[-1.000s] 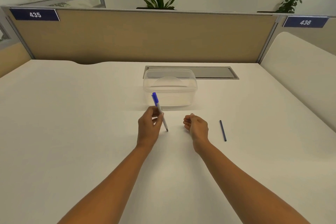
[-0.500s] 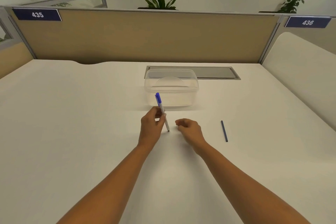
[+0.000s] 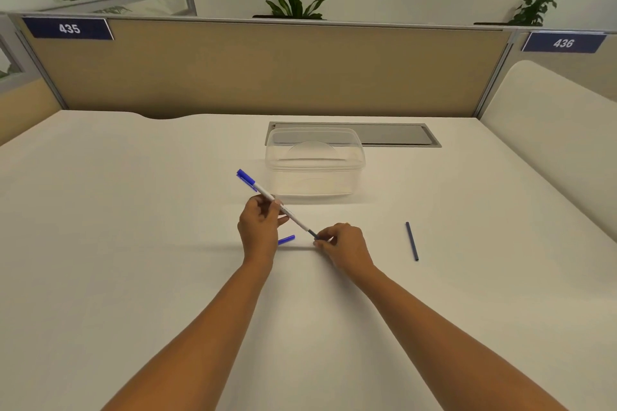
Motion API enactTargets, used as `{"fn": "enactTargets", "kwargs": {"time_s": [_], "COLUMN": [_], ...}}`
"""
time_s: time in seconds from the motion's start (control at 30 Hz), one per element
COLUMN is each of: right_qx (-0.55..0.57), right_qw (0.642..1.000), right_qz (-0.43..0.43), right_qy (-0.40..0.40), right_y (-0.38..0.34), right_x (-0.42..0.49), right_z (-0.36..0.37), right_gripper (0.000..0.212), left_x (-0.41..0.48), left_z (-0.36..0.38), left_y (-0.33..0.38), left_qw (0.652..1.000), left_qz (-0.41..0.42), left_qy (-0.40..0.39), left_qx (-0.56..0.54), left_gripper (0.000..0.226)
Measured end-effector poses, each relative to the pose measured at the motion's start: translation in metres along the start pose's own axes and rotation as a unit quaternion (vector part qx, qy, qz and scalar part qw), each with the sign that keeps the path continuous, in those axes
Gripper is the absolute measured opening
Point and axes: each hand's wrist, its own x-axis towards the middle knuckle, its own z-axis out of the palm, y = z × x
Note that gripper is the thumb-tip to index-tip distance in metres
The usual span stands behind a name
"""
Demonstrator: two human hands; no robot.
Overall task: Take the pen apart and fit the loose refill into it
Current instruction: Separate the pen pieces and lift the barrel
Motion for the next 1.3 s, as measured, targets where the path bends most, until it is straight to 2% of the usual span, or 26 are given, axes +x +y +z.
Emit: {"fn": "enactTargets", "kwargs": {"time_s": [0.23,0.37,0.5,0.63,0.83,1.0,1.1,1.3], "right_qx": [-0.033,-0.044,-0.025,0.000,-0.008,-0.016,-0.008,-0.016], "right_qw": [0.999,0.998,0.996,0.991,0.985,0.984,0.984,0.974], "right_qz": [-0.001,0.010,0.043,0.076,0.106,0.124,0.122,0.121], "right_qy": [0.016,0.036,0.070,0.109,0.133,0.124,0.127,0.193], "right_y": [0.011,0.015,0.021,0.027,0.036,0.040,0.042,0.047], "right_x": [0.000,0.000,0.000,-0.001,-0.001,-0.001,0.000,0.000], "right_z": [-0.010,-0.016,-0.021,-0.031,-0.039,-0.041,-0.043,-0.060], "right_gripper": [0.019,0.020,0.027,0.019,0.013,0.018,0.022,0.014], "left_x": [0.006,0.006,0.001,-0.006,-0.014,-0.019,-0.020,-0.021], "left_z": [-0.007,-0.008,-0.005,-0.002,0.002,0.004,0.004,0.003], "left_y": [0.001,0.001,-0.001,-0.001,-0.002,-0.002,-0.002,-0.003], "left_qw": [0.994,0.988,0.983,0.980,0.978,0.976,0.975,0.975], "left_qz": [-0.056,-0.093,-0.141,-0.175,-0.189,-0.198,-0.202,-0.204], "left_qy": [0.083,0.106,0.084,0.046,0.012,0.004,0.002,0.000], "left_qx": [-0.046,-0.068,-0.079,-0.082,-0.082,-0.095,-0.095,-0.090], "left_gripper": [0.008,0.013,0.018,0.007,0.005,0.002,0.009,0.013]}}
